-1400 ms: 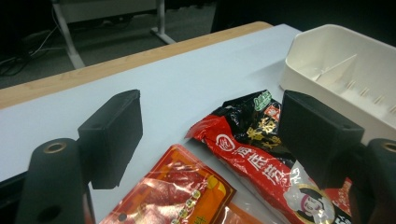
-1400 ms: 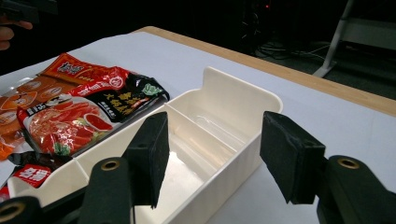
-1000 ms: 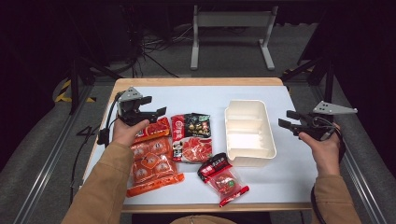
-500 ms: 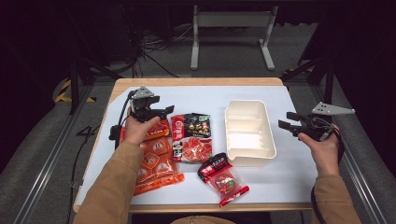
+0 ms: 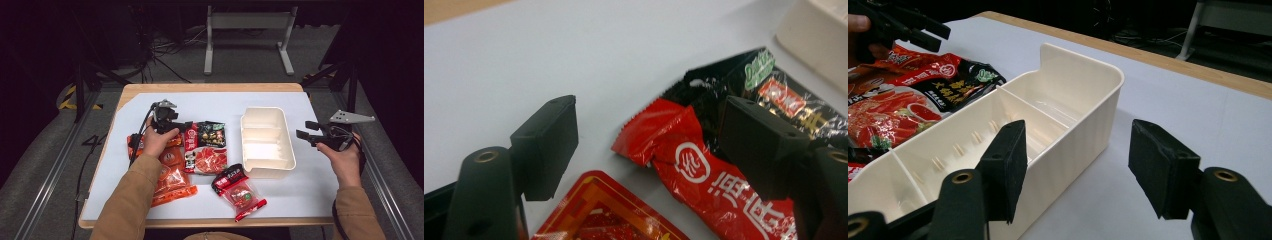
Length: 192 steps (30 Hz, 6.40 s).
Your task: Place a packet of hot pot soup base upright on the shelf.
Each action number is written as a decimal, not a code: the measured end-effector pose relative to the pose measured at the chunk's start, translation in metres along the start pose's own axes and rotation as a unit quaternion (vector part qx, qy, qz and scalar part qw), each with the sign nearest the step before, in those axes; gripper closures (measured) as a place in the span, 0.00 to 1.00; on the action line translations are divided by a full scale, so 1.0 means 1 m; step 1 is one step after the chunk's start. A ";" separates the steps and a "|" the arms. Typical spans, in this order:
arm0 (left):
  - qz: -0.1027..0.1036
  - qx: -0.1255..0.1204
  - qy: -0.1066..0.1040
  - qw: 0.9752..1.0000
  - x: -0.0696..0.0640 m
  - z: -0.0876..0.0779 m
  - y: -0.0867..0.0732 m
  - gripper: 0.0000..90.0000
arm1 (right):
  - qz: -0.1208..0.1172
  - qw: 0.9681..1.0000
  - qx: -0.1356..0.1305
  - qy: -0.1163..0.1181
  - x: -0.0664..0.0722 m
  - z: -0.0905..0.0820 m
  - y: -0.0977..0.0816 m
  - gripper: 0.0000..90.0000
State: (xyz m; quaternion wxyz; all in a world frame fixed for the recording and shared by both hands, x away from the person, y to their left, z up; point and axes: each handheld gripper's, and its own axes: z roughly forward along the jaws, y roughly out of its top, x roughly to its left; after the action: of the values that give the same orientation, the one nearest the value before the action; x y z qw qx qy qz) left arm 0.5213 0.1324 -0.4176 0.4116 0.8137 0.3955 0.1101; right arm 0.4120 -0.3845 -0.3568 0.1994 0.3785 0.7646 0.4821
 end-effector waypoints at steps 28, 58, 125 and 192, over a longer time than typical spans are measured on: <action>-0.026 0.084 -0.028 0.996 -0.002 0.027 -0.005 0.46 | -0.012 1.000 0.018 -0.016 0.000 0.005 -0.001 0.46; -0.077 0.079 -0.057 0.992 -0.004 0.021 -0.002 0.93 | -0.015 0.999 0.015 -0.028 0.002 0.002 0.004 0.46; 0.066 -0.178 -0.081 0.978 -0.104 -0.126 0.045 0.96 | -0.070 0.977 -0.037 0.198 0.105 0.054 0.116 0.41; 0.027 -0.217 -0.088 0.972 -0.104 -0.132 0.033 0.62 | -0.166 0.967 -0.052 0.185 0.125 0.071 0.165 0.87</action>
State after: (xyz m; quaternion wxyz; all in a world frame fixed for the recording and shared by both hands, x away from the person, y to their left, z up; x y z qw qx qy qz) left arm 0.4039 0.1219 -0.2938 0.6082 0.7219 0.3026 0.1318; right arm 0.4440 -0.2059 -0.2347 0.1512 0.1397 0.8140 0.5432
